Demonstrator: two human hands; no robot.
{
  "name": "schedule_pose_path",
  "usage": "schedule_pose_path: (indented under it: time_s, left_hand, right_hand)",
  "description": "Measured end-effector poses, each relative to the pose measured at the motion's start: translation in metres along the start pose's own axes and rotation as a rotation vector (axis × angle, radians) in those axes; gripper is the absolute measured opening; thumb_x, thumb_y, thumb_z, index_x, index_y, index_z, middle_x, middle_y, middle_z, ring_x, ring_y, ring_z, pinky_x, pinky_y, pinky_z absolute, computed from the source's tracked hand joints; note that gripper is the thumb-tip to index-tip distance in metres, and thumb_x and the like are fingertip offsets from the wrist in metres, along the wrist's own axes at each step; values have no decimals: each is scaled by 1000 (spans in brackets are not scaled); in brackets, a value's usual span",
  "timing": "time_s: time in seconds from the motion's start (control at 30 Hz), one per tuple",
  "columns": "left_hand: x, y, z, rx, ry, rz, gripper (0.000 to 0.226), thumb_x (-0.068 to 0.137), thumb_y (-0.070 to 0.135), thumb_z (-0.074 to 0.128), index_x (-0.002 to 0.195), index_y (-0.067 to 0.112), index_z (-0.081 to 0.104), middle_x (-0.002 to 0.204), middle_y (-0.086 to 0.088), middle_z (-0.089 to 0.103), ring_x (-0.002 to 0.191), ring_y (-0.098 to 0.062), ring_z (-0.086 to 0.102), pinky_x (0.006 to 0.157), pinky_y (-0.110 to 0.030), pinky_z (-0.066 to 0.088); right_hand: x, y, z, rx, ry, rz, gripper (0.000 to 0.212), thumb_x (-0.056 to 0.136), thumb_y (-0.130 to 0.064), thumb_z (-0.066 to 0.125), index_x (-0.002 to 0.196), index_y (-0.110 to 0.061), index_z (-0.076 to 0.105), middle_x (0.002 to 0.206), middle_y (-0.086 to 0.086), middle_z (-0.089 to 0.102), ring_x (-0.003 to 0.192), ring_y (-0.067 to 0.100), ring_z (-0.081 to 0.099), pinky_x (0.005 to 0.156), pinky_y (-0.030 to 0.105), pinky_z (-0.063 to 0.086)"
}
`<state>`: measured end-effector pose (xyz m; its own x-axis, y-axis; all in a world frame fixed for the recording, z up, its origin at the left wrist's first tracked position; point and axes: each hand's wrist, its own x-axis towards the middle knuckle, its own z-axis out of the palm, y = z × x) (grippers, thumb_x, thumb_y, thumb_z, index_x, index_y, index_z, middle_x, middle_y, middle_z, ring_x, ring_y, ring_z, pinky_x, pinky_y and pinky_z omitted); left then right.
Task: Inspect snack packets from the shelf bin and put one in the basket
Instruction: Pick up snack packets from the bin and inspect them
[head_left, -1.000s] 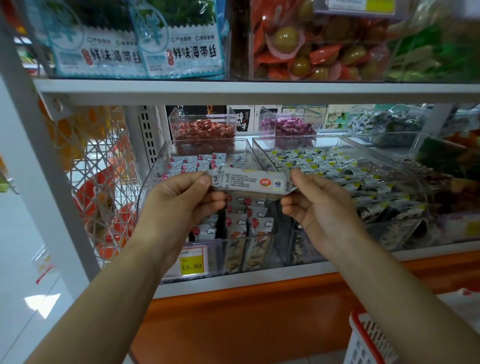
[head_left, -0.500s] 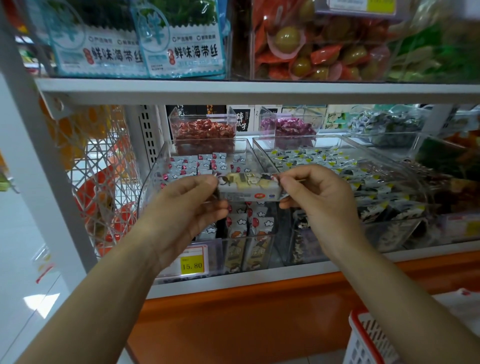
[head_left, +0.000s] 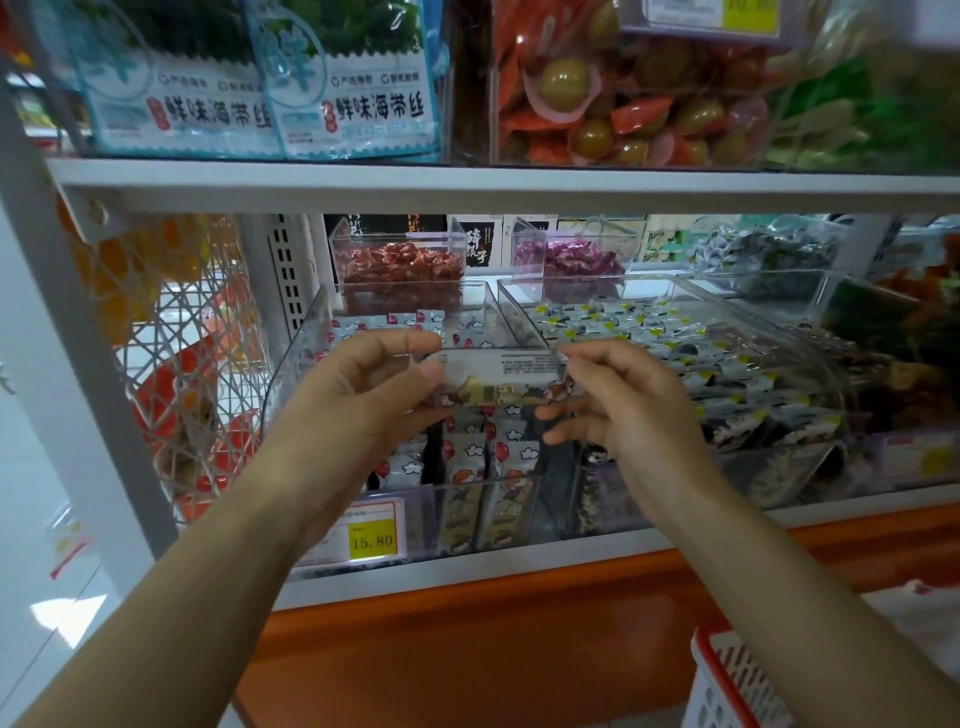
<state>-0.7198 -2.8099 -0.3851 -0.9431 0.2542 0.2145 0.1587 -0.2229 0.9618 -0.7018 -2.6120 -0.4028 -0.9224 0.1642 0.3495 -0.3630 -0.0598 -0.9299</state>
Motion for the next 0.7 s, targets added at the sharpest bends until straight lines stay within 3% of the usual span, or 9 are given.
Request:
schedule_pose_path:
  time_s: [0.13, 0.27, 0.53, 0.6, 0.7]
  left_hand:
    - [1, -3, 2, 68, 62, 25, 10, 83, 6, 57, 90, 10, 63, 83, -2, 73, 81, -15, 70, 71, -21, 57]
    - [0, -1, 2, 39, 60, 44, 22, 88, -3, 49, 85, 12, 64, 84, -1, 74, 83, -15, 70, 75, -23, 57]
    - [-1, -3, 1, 59, -10, 64, 33, 90, -8, 44, 111, 11, 60, 103, 0, 72, 97, -14, 68, 81, -20, 53]
    - [0, -2, 1, 89, -8, 62, 33, 90, -7, 44, 112, 13, 61, 103, 1, 72, 97, -13, 68, 81, -19, 53]
    - [1, 0, 0, 51, 57, 29, 29, 91, -2, 47, 110, 11, 65, 99, -2, 73, 92, -12, 69, 80, -20, 54]
  right_hand:
    - [2, 4, -1, 8, 1, 22, 6, 90, -11, 58, 89, -10, 64, 84, 8, 63, 67, 25, 68, 56, 27, 56]
    - [4, 2, 0, 72, 32, 52, 9, 89, -4, 57, 82, -7, 63, 82, 15, 63, 66, 28, 70, 56, 27, 56]
    - [2, 0, -2, 90, 47, 35, 28, 90, -6, 56, 63, -13, 58, 63, -6, 63, 64, 25, 70, 52, 27, 55]
    - [3, -1, -3, 126, 31, 64, 29, 89, -6, 57, 62, -14, 63, 74, 0, 66, 66, 26, 70, 51, 27, 54]
    - [4, 1, -5, 120, 1, 55, 15, 90, -5, 54, 80, -8, 66, 95, 19, 67, 71, 26, 71, 53, 25, 55]
